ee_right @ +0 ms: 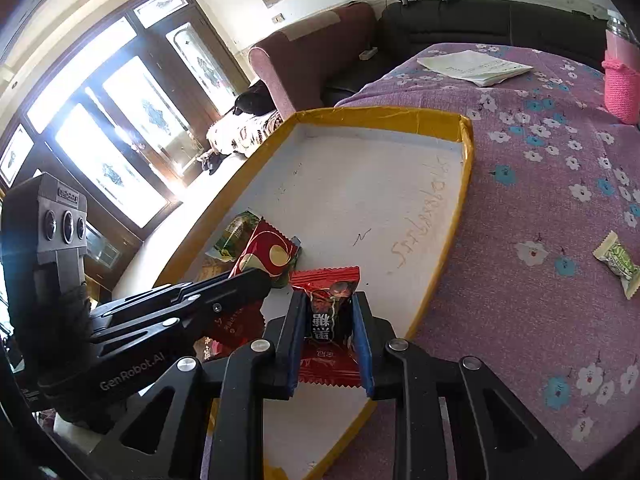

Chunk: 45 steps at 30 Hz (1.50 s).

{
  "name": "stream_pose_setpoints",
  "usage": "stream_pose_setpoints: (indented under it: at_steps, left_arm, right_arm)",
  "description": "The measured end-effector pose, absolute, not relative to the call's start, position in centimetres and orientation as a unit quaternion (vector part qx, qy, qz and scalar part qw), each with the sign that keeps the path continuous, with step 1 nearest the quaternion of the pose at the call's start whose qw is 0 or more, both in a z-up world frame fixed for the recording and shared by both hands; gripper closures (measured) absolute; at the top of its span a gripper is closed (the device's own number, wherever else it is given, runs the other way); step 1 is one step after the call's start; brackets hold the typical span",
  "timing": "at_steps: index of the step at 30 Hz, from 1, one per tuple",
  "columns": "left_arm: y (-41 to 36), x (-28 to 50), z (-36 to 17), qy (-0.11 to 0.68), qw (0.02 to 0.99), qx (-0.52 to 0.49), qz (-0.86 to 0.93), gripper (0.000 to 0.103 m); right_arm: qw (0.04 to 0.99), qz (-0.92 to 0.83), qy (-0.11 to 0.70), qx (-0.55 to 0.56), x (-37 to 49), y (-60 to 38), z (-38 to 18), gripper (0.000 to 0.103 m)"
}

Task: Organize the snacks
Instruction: 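Carry both snacks into the yellow tray and open both tools, then move the left tool to the green-wrapped candy while the right tool grasps a red-black candy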

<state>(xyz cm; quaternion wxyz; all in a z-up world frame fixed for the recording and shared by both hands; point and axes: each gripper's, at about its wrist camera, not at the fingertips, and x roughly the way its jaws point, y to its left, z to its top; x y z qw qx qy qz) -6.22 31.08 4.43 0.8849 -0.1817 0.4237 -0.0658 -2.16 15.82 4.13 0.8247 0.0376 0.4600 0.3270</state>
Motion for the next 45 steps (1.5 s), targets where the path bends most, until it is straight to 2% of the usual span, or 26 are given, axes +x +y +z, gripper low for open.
stream_pose_setpoints:
  at_steps: [3, 6, 8, 11, 16, 19, 20, 26, 27, 33, 35, 37, 39, 40, 45]
  left_arm:
    - [31.7, -6.6, 4.8, 0.42, 0.882, -0.201, -0.066, 0.079]
    - [31.8, -7.8, 6.0, 0.403, 0.889, -0.208, -0.061, 0.065]
    - [31.5, -9.1, 7.2, 0.381, 0.897, -0.216, -0.063, 0.046]
    - [30.5, -10.7, 8.7, 0.352, 0.908, -0.219, -0.068, 0.034]
    - [27.0, -12.3, 9.7, 0.329, 0.911, -0.219, -0.114, 0.033]
    - [25.0, -12.0, 9.3, 0.338, 0.906, -0.216, -0.133, 0.033]
    - [24.4, -11.8, 9.3, 0.342, 0.905, -0.214, -0.134, 0.034]
    - [23.4, -11.7, 9.1, 0.356, 0.904, -0.2, -0.13, 0.033]
    - [23.4, -11.7, 9.2, 0.356, 0.904, -0.199, -0.128, 0.034]
    - [22.6, -11.1, 8.6, 0.366, 0.898, -0.201, -0.137, 0.033]
    - [22.1, -11.0, 8.4, 0.371, 0.896, -0.197, -0.145, 0.033]
    - [21.6, -11.0, 8.3, 0.373, 0.895, -0.191, -0.151, 0.034]
    - [21.2, -10.9, 8.2, 0.376, 0.892, -0.193, -0.16, 0.034]
    - [21.0, -10.8, 8.1, 0.378, 0.89, -0.193, -0.166, 0.034]
    - [18.7, -10.4, 7.0, 0.396, 0.88, -0.183, -0.189, 0.034]
  right_arm:
    - [0.827, 0.327, 0.454, 0.045, -2.4, 15.7, 4.2, 0.073]
    - [0.833, 0.331, 0.439, 0.057, -2.7, 14.2, 5.2, 0.068]
    - [0.843, 0.326, 0.422, 0.07, -2.8, 11.9, 6.4, 0.066]
    - [0.866, 0.287, 0.402, 0.073, -2.1, 7.5, 7.3, 0.058]
    - [0.889, 0.177, 0.415, 0.079, 2.3, -1.8, 6.0, 0.055]
    - [0.88, 0.166, 0.437, 0.084, 4.9, -4.0, 4.7, 0.071]
    - [0.876, 0.169, 0.442, 0.086, 5.5, -4.1, 4.3, 0.073]
    - [0.868, 0.172, 0.463, 0.056, 8.6, -1.8, 1.6, 0.07]
    - [0.861, 0.173, 0.475, 0.053, 8.8, -1.5, 1.0, 0.078]
    - [0.81, 0.259, 0.516, 0.101, 4.6, -0.7, 0.8, 0.084]
    - [0.782, 0.315, 0.524, 0.125, 3.0, -1.1, 1.5, 0.084]
    - [0.804, 0.297, 0.494, 0.144, 2.5, -3.4, 3.1, 0.083]
    - [0.843, 0.241, 0.462, 0.134, 2.8, -6.4, 4.8, 0.072]
    - [0.857, 0.208, 0.454, 0.125, 3.2, -7.8, 5.2, 0.071]
    - [0.858, 0.154, 0.464, 0.156, 4.9, -11.8, 4.3, 0.07]
